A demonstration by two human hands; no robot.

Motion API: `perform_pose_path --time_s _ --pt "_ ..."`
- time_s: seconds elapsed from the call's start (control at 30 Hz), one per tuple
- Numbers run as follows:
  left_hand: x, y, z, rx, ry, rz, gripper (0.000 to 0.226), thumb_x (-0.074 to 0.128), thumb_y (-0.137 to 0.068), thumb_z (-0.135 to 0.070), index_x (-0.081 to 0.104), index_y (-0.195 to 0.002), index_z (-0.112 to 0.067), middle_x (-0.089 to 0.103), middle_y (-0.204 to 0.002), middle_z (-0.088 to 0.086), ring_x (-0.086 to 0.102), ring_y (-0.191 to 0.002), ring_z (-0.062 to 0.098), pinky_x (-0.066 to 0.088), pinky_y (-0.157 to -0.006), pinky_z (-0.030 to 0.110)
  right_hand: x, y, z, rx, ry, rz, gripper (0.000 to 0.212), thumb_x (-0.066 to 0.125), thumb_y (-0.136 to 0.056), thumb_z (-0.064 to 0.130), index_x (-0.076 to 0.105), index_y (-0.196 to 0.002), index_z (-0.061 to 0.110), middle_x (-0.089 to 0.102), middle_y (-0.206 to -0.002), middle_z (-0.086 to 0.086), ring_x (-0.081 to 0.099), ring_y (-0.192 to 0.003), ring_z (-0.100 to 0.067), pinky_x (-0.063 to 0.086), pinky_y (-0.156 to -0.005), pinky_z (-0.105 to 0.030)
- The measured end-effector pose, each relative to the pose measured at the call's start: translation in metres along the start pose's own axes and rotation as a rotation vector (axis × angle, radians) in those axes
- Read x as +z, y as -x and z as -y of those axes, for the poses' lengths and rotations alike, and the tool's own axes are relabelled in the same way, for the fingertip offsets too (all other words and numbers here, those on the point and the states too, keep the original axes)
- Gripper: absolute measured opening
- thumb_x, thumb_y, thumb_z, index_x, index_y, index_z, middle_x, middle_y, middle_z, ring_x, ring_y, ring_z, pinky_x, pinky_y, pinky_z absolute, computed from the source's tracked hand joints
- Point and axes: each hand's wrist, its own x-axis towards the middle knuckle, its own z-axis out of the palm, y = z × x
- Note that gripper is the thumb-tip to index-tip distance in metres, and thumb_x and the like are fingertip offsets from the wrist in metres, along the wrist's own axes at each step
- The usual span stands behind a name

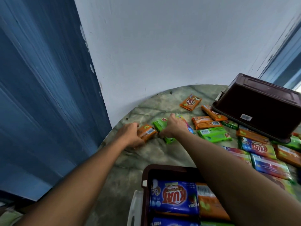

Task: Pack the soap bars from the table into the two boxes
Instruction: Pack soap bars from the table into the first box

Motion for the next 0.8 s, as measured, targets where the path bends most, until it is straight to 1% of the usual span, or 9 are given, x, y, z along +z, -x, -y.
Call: perform_pose_path --time_s 0.07,0.13,0.3,0.43,0.5,0.57,0.63,0.67,0.8 --pt "-0.017 0.011 -0.002 0.02 0.004 0.005 0.067 0.077 -0.061 -0.042 0.055 -0.122 -0.022 0.061 -0.12 0.006 0.058 -0.105 0.025 0.05 -0.086 0.033 -0.016 0.013 -0.008 -0.048 0.021 -0.052 0.091 0.083 -0.06 0.041 0.036 -0.129 0.005 0.054 -0.122 -0.018 0.052 -0.115 -0.037 0.047 -0.092 -0.04" --pt "-0.038 0.026 -0.009 0.093 -0.059 -0.002 0.06 0.075 -0.062 -0.044 0.058 -0.116 -0.025 0.064 -0.114 0.004 0.059 -0.1 0.024 0.05 -0.083 0.033 -0.038 0.031 -0.016 -0.156 0.081 -0.096 0.084 0.079 -0.065 0.042 0.037 -0.128 0.006 0.054 -0.121 -0.019 0.051 -0.113 -0.037 0.045 -0.09 -0.04" --pt "-0.089 0.079 -0.047 0.373 -0.236 -0.048 0.056 0.071 -0.073 -0.043 0.056 -0.122 -0.022 0.061 -0.11 -0.002 0.057 -0.096 0.018 0.047 -0.077 0.031 -0.093 0.094 -0.043 -0.381 0.212 -0.15 0.077 0.076 -0.062 0.041 0.038 -0.122 0.013 0.052 -0.12 -0.015 0.049 -0.109 -0.035 0.045 -0.085 -0.039" --pt "-0.102 0.136 -0.067 0.546 -0.344 -0.05 0.054 0.066 -0.072 -0.05 0.055 -0.118 -0.024 0.058 -0.105 -0.006 0.055 -0.093 0.015 0.046 -0.075 0.031 -0.119 0.161 -0.07 -0.54 0.364 -0.148 0.077 0.07 -0.065 0.046 0.037 -0.127 0.015 0.049 -0.119 -0.01 0.046 -0.111 -0.029 0.043 -0.086 -0.036" --pt "-0.097 0.169 -0.077 0.604 -0.349 -0.015 0.058 0.064 -0.071 -0.054 0.054 -0.119 -0.024 0.058 -0.105 -0.007 0.055 -0.093 0.014 0.047 -0.077 0.032 -0.122 0.198 -0.086 -0.616 0.44 -0.099 0.08 0.067 -0.068 0.051 0.034 -0.133 0.017 0.046 -0.122 -0.007 0.044 -0.114 -0.026 0.044 -0.088 -0.036" --pt "-0.085 0.2 -0.084 0.633 -0.332 0.044 0.062 0.063 -0.071 -0.055 0.053 -0.124 -0.025 0.058 -0.108 -0.007 0.054 -0.094 0.012 0.047 -0.078 0.029 -0.115 0.231 -0.101 -0.691 0.498 -0.028 0.079 0.064 -0.073 0.056 0.033 -0.135 0.02 0.043 -0.122 -0.004 0.04 -0.11 -0.02 0.041 -0.085 -0.032" --pt "-0.067 0.224 -0.09 0.647 -0.327 0.089 0.064 0.064 -0.072 -0.054 0.053 -0.127 -0.024 0.057 -0.113 -0.006 0.054 -0.098 0.013 0.046 -0.08 0.027 -0.101 0.257 -0.114 -0.734 0.515 0.044 0.078 0.064 -0.075 0.055 0.031 -0.138 0.022 0.041 -0.125 -0.003 0.038 -0.109 -0.018 0.035 -0.082 -0.028" --pt "-0.058 0.233 -0.093 0.651 -0.336 0.111 0.064 0.064 -0.073 -0.053 0.052 -0.129 -0.024 0.057 -0.115 -0.005 0.053 -0.101 0.013 0.045 -0.082 0.026 -0.092 0.267 -0.121 -0.741 0.511 0.085 0.078 0.065 -0.076 0.052 0.029 -0.139 0.022 0.039 -0.127 -0.003 0.037 -0.111 -0.018 0.035 -0.084 -0.028" --pt "-0.025 0.254 -0.098 0.632 -0.351 0.22 0.062 0.065 -0.075 -0.047 0.051 -0.131 -0.024 0.054 -0.121 -0.004 0.051 -0.109 0.014 0.044 -0.091 0.029 -0.063 0.292 -0.142 -0.735 0.496 0.176 0.072 0.064 -0.079 0.043 0.03 -0.14 0.024 0.037 -0.133 -0.006 0.036 -0.121 -0.024 0.042 -0.098 -0.039"
